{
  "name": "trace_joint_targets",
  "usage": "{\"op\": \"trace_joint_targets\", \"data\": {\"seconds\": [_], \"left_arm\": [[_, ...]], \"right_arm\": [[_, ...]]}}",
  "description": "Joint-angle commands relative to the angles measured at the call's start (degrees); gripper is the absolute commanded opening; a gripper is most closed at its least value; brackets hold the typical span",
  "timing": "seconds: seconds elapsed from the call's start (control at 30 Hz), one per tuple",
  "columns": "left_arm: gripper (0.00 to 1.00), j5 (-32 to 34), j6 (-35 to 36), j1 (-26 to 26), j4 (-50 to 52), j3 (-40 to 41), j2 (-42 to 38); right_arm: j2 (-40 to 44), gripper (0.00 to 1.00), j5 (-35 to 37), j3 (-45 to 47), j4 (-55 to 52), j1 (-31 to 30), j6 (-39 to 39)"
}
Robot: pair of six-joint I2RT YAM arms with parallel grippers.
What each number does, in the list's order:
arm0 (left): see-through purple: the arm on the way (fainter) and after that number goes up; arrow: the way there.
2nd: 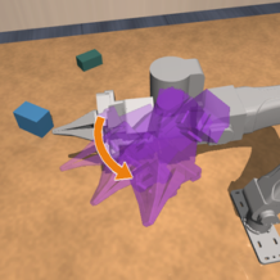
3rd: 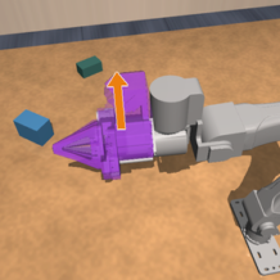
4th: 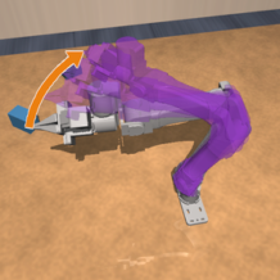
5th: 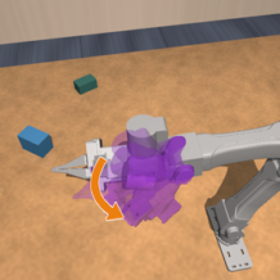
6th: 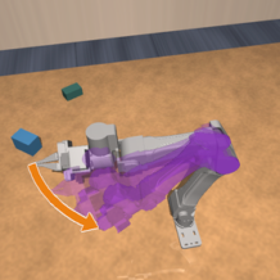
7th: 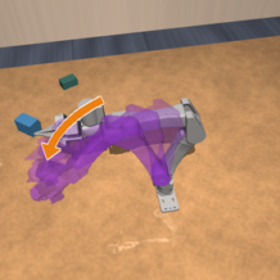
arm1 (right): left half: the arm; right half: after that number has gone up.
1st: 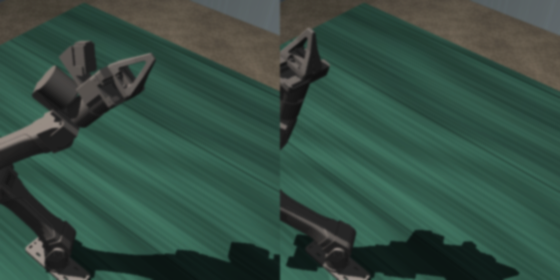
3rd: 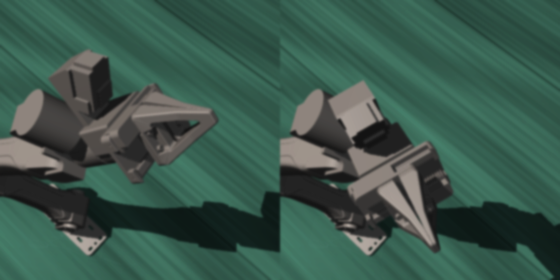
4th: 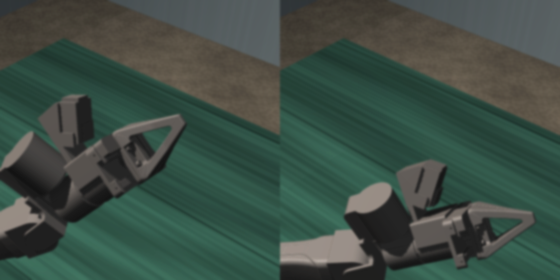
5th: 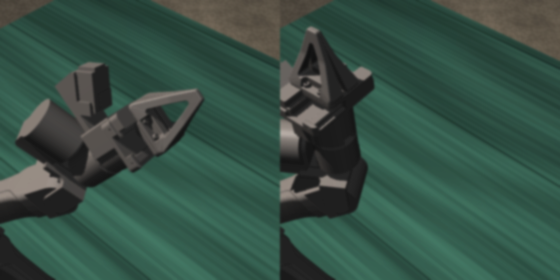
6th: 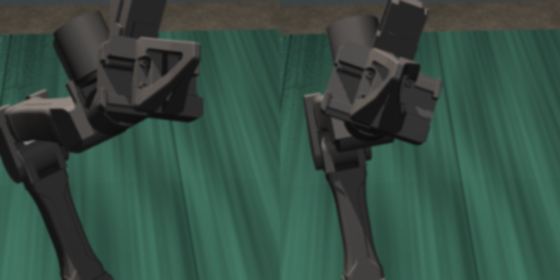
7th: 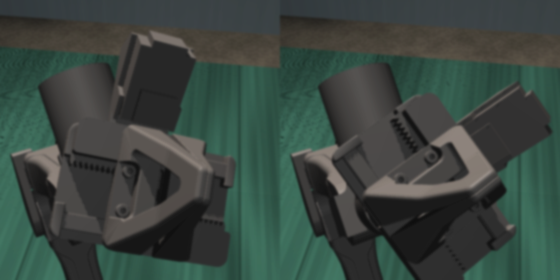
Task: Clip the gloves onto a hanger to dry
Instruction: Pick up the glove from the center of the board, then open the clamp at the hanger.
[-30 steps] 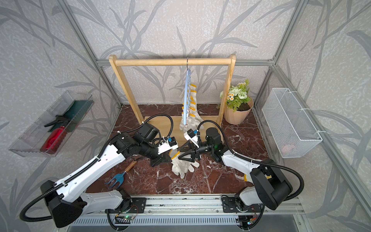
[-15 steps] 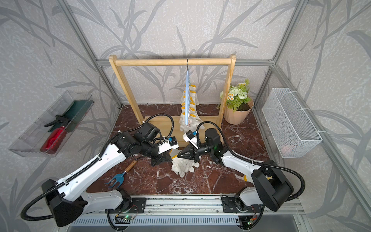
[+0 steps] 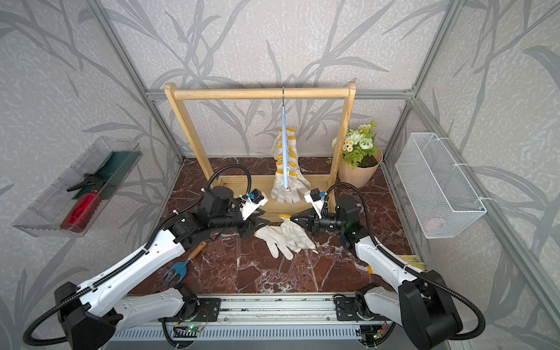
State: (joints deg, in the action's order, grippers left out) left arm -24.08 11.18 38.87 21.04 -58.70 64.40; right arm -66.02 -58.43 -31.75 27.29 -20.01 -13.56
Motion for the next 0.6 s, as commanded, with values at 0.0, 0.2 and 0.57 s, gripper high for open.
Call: {"op": "trace_joint_targets", "data": {"seconds": [0.0,0.2,0.57], "left_arm": [[0.43,0.54,2.04,-0.59,-13.16,-0.44,1.2],[0.41,-5.88,7.58,-5.08,-19.55,-3.44,7.68],[0.37,-19.86,6.55,-9.69,-24.83,-10.98,18.41]], "right_arm": [[1.29,0.0,1.71,-1.84,-2.85,0.76,0.93],[-0.24,0.0,2.53,-5.25,-5.01,0.75,1.0],[-0.95,0.0,3.68,-7.71,-8.83,0.76,2.31]]}}
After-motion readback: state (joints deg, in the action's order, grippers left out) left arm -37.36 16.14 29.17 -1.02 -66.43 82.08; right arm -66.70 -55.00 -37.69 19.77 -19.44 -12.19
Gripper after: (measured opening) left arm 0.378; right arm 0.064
